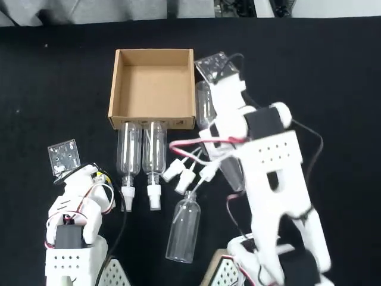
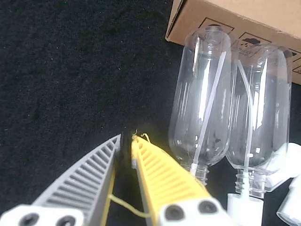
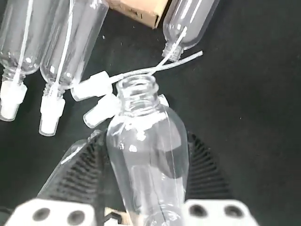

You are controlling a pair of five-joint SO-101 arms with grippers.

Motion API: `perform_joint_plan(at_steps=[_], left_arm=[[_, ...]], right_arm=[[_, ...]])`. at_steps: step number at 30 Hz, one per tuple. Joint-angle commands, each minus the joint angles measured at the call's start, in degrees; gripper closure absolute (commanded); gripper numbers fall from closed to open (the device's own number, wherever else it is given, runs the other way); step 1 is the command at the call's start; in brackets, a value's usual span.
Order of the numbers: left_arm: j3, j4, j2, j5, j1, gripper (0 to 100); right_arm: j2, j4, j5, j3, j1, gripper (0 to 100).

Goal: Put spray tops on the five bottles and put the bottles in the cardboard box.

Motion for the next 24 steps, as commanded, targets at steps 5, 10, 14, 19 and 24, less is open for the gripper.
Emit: perform_joint_plan(at_steps=[5,10,14,19,24], left_arm=[[1.27,0.35,0.18,-0.09,-0.13,97],[1.27,0.35,0.18,-0.09,-0.13,97],[1.27,0.35,0.18,-0.09,-0.13,97],[1.27,0.35,0.18,-0.09,-0.13,97],[1.27,0.35,0.18,-0.09,-0.13,97]], right_arm=[[-12.09,-8.62,-0.53,8.13,-0.70,92.0],[-13.85,-15.82,-0.53,14.55,-0.70,92.0],[-13.93,-22.86,-1.14,20.79,-0.62,92.0],[-13.93,-26.81,-5.80,24.22,0.88,92.0],[-13.93,-27.16,-5.80,24.57,4.22,92.0]])
